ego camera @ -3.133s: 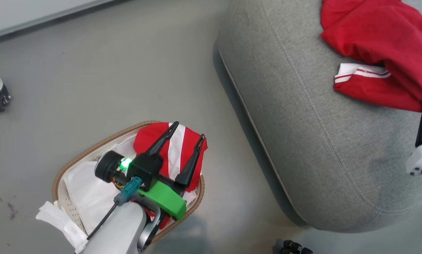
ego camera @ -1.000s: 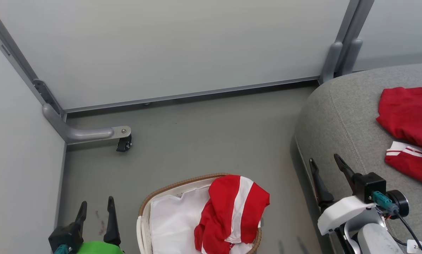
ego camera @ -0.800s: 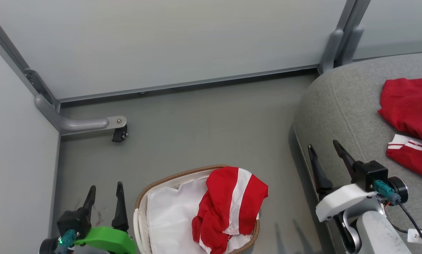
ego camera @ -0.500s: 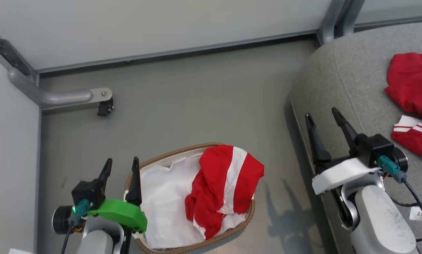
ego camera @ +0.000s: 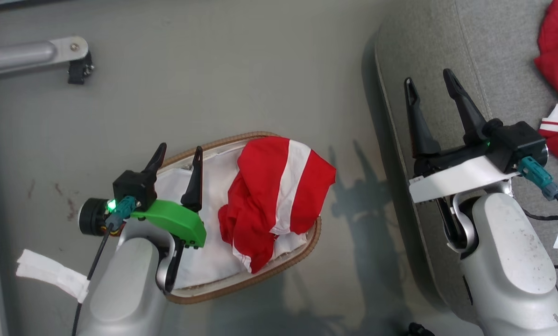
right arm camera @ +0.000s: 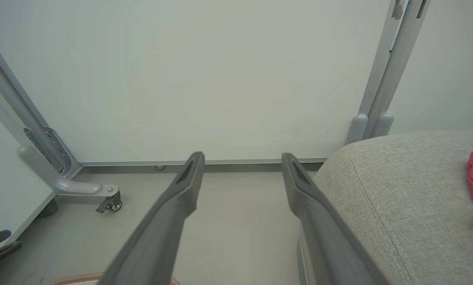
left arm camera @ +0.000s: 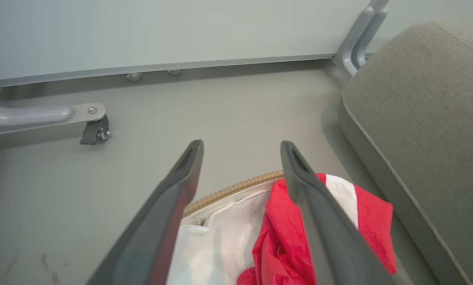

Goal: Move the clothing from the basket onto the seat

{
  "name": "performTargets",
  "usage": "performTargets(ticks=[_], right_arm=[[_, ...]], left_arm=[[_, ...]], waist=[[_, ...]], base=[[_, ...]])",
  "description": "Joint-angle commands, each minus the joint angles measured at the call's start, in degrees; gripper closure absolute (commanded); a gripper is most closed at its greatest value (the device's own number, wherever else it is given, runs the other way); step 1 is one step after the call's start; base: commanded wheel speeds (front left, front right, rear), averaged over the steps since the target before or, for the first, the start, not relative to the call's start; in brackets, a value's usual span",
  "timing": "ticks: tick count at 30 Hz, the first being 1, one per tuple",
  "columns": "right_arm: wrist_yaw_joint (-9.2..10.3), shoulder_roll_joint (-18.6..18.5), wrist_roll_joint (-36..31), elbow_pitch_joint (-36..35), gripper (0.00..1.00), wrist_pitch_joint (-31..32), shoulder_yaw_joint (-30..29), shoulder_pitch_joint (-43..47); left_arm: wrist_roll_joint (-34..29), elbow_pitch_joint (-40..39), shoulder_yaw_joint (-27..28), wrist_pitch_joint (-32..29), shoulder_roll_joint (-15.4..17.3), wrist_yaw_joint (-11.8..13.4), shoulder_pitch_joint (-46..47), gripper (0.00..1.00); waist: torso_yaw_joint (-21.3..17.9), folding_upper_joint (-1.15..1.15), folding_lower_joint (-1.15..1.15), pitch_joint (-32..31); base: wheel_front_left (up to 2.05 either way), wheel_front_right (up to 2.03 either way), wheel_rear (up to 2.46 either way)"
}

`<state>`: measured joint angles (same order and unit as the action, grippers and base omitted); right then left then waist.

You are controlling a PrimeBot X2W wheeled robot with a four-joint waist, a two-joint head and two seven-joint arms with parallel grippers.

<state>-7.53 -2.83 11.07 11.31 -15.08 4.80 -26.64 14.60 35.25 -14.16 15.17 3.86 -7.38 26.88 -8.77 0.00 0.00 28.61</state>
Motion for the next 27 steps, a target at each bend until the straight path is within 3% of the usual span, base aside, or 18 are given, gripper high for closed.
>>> performTargets(ticks=[1, 8, 17, 27], right_arm=[[0.08, -0.15, 0.23, -0.71, 0.0, -0.15, 0.12, -1.39], [0.08, -0.16, 1.55, -2.66, 0.0, -0.14, 1.17, -4.81], [0.08, -0.16, 2.87, -4.11, 0.0, -0.14, 1.76, -5.87], [0.08, -0.15, 3.86, -4.41, 0.0, -0.14, 0.9, -5.06]], left_arm=[[0.55, 0.13, -0.65, -0.03, 1.16, -0.15, 2.31, 0.0], [1.41, 3.73, -4.75, -0.04, 3.89, -0.16, 7.59, 0.0], [3.55, 8.04, -9.06, -0.03, 5.08, -0.16, 11.21, 0.0], [8.66, 19.52, -17.46, -0.07, 4.79, -0.16, 15.3, 0.0]], waist=[[-3.64, 0.0, 0.0, 7.67], [-6.47, 0.0, 0.0, 13.54], [-8.73, 0.0, 0.0, 18.73], [-10.05, 0.0, 0.0, 21.6]], base=[[0.0, 0.0, 0.0], [0.0, 0.0, 0.0], [0.0, 0.0, 0.0], [0.0, 0.0, 0.0]])
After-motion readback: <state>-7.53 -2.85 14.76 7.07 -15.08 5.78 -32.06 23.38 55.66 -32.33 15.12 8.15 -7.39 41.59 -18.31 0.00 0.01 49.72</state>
